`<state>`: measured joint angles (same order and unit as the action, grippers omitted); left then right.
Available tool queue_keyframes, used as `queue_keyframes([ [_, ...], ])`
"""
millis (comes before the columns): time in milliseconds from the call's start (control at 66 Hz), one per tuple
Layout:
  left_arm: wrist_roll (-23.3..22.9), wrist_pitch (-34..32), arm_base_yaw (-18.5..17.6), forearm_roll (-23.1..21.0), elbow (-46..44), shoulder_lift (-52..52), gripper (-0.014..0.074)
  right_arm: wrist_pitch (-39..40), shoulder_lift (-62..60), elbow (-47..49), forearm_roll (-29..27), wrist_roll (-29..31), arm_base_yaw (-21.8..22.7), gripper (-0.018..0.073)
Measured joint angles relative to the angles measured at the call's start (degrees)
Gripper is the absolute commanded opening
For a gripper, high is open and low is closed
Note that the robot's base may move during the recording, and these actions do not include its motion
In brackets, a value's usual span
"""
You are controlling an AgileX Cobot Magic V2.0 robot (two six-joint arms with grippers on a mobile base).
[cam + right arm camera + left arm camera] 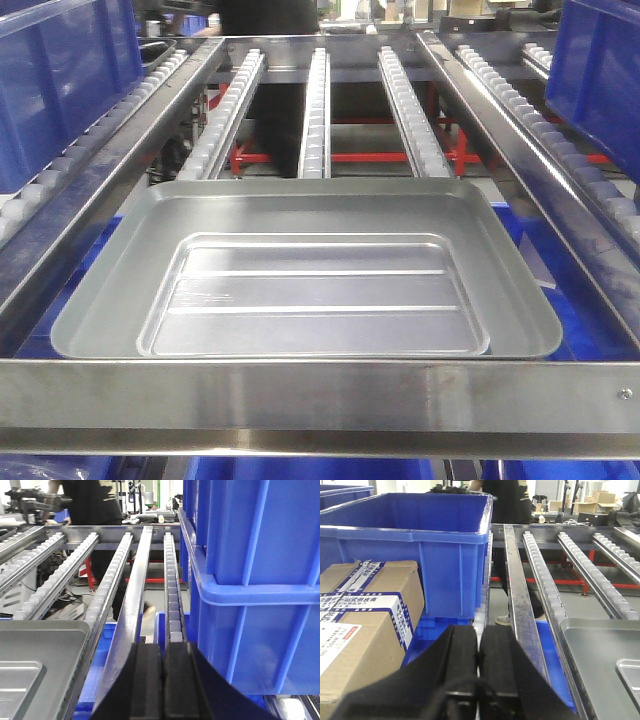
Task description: Grab silver tray and place in blue box
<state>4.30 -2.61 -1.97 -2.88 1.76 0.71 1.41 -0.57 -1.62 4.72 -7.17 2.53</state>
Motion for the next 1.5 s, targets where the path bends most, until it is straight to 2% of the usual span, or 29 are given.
queue_keyframes([
  [212,0.00,0.11,0.00,0.00,0.00,0.00,-0.0009,-0.48,0.00,0.00,0.00,0.00,0.00,0.0055],
  [288,0.00,2.07,0.00,0.00,-0.16,0.00,-0.0009,-4.21,0.00,0.98,0.00,0.00,0.00,0.0055],
  [470,0.00,16.08,0.00,0.00,-11.37,-5.31,-0.0009,-14.04,4.40,10.65,0.00,0.00,0.00,0.0055],
  [621,0.00,25.83,0.00,0.00,-21.88,-17.30,-0.0009,-19.47,17.80,19.22,0.00,0.00,0.00,0.0055],
  [758,0.00,33.58,0.00,-0.17,-28.35,-30.51,-0.0009,-28.33,32.51,25.06,0.00,0.00,0.00,0.0055],
  [864,0.00,34.87,0.00,-3.29,-30.23,-38.81,-0.0009,-33.91,42.85,28.43,-0.12,0.00,0.00,0.0055],
  [1030,0.00,36.28,0.00,-10.35,-30.60,-48.82,-0.0009,-35.81,52.13,29.42,-1.07,0.00,0.00,0.0055],
  [1318,0.00,36.57,0.00,-17.20,-30.74,-59.58,-0.0009,-35.68,54.85,29.42,-5.49,0.00,0.00,0.0055],
  [1500,0.31,36.57,0.00,-18.20,-30.74,-61.40,-0.0009,-35.30,54.93,29.42,-6.48,0.00,0.00,0.0055],
])
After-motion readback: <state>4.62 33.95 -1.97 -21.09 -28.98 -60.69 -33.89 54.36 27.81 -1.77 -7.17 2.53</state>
